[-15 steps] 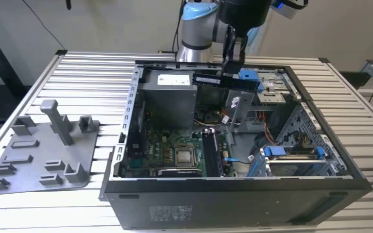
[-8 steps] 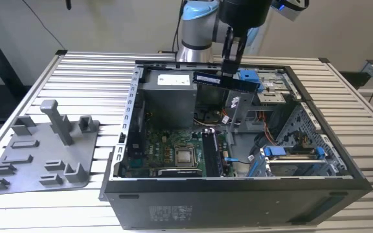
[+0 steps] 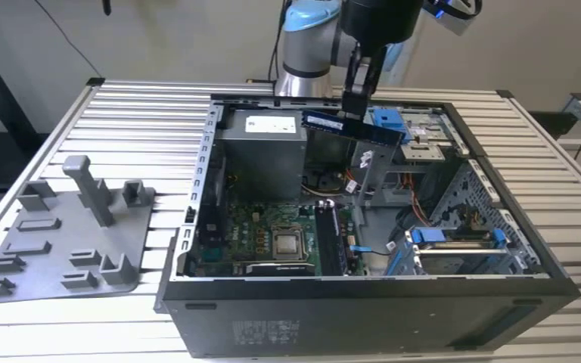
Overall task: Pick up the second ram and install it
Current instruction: 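Insert the second ram into the second slot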
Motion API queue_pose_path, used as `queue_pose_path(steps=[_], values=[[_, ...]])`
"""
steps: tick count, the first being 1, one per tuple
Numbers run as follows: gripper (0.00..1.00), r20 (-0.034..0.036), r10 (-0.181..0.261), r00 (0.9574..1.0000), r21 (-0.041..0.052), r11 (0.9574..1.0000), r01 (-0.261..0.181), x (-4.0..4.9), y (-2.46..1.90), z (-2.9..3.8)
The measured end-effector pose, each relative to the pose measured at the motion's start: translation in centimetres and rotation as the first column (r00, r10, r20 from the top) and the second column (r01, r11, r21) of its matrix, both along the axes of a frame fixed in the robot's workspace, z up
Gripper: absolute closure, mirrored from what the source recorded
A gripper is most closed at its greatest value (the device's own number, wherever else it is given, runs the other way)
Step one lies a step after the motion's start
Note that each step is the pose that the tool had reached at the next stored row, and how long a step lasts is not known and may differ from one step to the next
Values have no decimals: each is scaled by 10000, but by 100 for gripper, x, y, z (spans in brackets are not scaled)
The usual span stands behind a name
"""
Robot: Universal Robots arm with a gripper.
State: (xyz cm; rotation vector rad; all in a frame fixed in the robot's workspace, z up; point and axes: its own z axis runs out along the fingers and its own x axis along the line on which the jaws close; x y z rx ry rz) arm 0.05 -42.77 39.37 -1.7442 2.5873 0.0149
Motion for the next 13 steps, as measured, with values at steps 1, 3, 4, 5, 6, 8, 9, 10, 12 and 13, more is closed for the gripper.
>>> queue_pose_path(steps=[1,3,4,5,6,8,9,10,12,13], values=[[86,0,-109,9999,0,9999,109,0,0,0],[86,0,-333,9994,0,9994,333,0,0,0],[86,0,-440,9990,0,9990,440,0,0,0],[86,0,-548,9985,1,9985,548,0,0,0],[86,0,-660,9978,0,9978,660,0,0,0],[86,0,-902,9959,0,9959,902,0,0,0],[86,0,-1018,9948,0,9948,1018,0,0,0],[86,0,-1134,9935,0,9935,1134,0,0,0],[86,0,-1378,9905,0,9905,1378,0,0,0],[86,0,-1494,9888,0,9888,1494,0,0,0]])
